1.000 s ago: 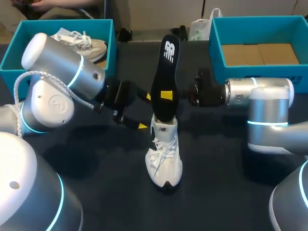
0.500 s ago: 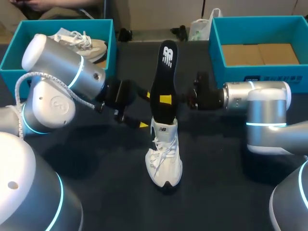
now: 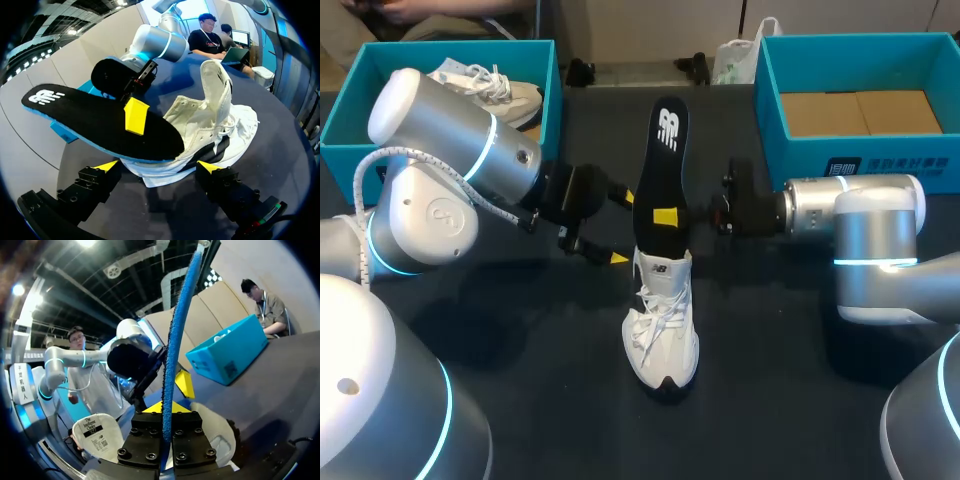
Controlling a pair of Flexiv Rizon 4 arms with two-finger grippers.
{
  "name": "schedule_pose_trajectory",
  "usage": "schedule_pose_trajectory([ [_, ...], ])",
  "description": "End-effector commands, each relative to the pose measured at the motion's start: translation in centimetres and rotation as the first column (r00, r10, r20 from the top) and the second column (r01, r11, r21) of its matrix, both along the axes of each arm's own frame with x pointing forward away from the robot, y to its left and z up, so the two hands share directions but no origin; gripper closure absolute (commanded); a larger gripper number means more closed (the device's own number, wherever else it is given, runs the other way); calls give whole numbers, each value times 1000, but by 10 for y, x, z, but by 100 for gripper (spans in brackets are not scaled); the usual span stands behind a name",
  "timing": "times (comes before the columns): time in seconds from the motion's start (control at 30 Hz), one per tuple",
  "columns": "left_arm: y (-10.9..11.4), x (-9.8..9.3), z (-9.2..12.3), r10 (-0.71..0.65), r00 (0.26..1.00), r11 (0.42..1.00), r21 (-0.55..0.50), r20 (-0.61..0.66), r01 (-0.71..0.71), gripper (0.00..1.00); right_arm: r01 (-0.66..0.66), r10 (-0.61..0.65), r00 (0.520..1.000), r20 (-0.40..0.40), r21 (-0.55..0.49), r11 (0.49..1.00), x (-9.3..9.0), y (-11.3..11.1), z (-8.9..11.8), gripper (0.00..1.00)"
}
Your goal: Take the shoe out of the shoebox, open the shoe tongue, remove and reinsert the insole, then place the shoe into the shoebox
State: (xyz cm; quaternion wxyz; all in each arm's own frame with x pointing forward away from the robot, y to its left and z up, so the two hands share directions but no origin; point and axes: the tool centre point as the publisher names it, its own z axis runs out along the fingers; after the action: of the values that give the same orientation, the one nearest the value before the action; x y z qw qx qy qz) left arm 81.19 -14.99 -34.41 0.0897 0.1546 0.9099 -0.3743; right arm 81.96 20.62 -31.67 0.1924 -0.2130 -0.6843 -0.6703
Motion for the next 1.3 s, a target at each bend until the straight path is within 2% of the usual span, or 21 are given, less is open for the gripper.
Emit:
schedule_pose_trajectory([
  [0.03,-1,0,0,1,1000,1000,5,0,-1,0,-5,5,1000,-21,-15,1000,-5,0,-4,100],
  [0.87,-1,0,0,1,1000,1000,5,0,-1,0,11,-21,985,-172,-55,998,-50,7,-39,100],
  [1.07,-1,0,0,1,1000,1000,5,0,-1,0,22,-33,981,-193,-56,998,-59,6,-42,100],
  [1.23,-1,0,0,1,1000,1000,5,0,-1,0,38,-49,983,-175,-66,997,-58,4,-38,100],
  [1.3,-1,0,0,1,1000,1000,5,0,-1,0,38,-49,985,-168,-71,997,-56,4,-35,83],
])
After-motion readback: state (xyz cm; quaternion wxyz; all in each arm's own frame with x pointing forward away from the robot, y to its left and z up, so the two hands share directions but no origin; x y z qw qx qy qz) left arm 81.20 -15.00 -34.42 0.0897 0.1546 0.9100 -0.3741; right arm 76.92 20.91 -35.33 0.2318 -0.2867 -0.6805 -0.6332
